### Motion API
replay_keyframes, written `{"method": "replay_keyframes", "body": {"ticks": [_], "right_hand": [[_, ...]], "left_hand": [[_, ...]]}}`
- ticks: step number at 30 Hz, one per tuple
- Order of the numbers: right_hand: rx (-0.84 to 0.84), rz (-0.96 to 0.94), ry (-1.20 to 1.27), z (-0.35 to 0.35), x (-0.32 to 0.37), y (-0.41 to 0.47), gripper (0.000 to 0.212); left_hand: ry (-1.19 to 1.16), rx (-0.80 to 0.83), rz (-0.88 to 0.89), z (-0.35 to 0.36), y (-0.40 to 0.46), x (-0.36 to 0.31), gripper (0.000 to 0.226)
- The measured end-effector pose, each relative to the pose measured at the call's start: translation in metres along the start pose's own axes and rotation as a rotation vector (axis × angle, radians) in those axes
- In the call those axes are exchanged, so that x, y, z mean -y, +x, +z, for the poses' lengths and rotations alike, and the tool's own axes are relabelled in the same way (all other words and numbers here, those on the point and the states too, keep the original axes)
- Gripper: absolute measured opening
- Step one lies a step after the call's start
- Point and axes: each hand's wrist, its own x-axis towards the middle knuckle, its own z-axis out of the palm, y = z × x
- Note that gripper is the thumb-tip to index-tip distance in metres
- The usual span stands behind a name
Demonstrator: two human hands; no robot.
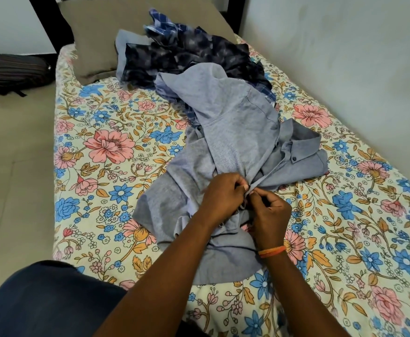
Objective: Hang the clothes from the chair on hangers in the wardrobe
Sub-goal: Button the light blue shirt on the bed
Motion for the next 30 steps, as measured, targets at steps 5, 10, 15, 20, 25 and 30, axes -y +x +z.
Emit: {"method": "replay_keyframes", "body": {"ticks": [5, 10, 15, 20, 25, 30], "right_hand": [[0.028, 0.090, 0.033, -0.004, 0.003, 0.008, 0.005], [-0.047, 0.116, 0.000, 0.004, 0.002, 0.006, 0.004], [-0.005, 0.087, -0.020, 0.002, 0.001, 0.005, 0.006], [0.022, 0.266, 0.212, -0.004, 0.006, 0.010, 0.010], [-0.023, 0.333, 0.227, -0.007, 0.006, 0.015, 0.008], [-0.144, 0.255, -0.028, -0.006, 0.009, 0.032, 0.030]], "left_hand": [[-0.095, 0.025, -0.022, 0.000, 0.001, 0.002, 0.018], [-0.141, 0.015, -0.013, -0.003, -0.002, -0.005, 0.014], [-0.125, -0.032, -0.020, -0.003, -0.001, -0.003, 0.016], [-0.125, -0.037, -0.076, 0.006, -0.004, -0.009, 0.020], [-0.138, -0.003, -0.103, 0.006, -0.005, -0.011, 0.020], [0.166, 0.020, -0.002, 0.011, -0.010, -0.014, 0.018]]}}
